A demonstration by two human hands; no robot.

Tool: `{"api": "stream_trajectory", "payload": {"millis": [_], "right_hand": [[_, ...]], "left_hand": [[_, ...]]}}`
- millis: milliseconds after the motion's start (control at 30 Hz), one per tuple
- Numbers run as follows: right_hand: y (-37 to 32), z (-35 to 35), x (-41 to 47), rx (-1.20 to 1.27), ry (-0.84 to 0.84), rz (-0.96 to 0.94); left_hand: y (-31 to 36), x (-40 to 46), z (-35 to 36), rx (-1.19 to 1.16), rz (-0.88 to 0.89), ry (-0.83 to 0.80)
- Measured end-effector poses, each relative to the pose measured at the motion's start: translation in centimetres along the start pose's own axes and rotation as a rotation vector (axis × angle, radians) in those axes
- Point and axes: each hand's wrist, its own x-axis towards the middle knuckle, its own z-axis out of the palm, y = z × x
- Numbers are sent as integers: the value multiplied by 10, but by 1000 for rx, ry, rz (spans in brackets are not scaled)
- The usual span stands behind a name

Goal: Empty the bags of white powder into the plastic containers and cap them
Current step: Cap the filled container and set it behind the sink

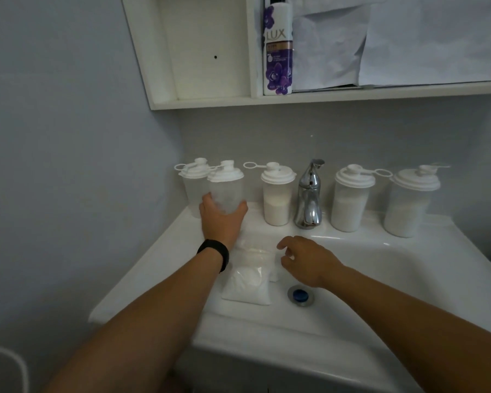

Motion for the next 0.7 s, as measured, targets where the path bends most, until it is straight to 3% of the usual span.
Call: {"api": "stream_trajectory", "payload": {"millis": [100, 200, 367, 533, 700], "right_hand": [[13, 3, -25, 246, 146, 4], [32, 2, -45, 452, 249, 68], [47, -14, -52, 687, 258, 172], [48, -15, -51, 815, 286, 176], [44, -18, -48, 1064, 223, 158]], "left_hand": [[3, -25, -11, -8, 92, 30], [0, -46, -13, 87, 199, -83], [-5, -65, -13, 236, 240, -379], [-13, -67, -11, 354, 172, -655], [-12, -75, -6, 538, 284, -768]]}}
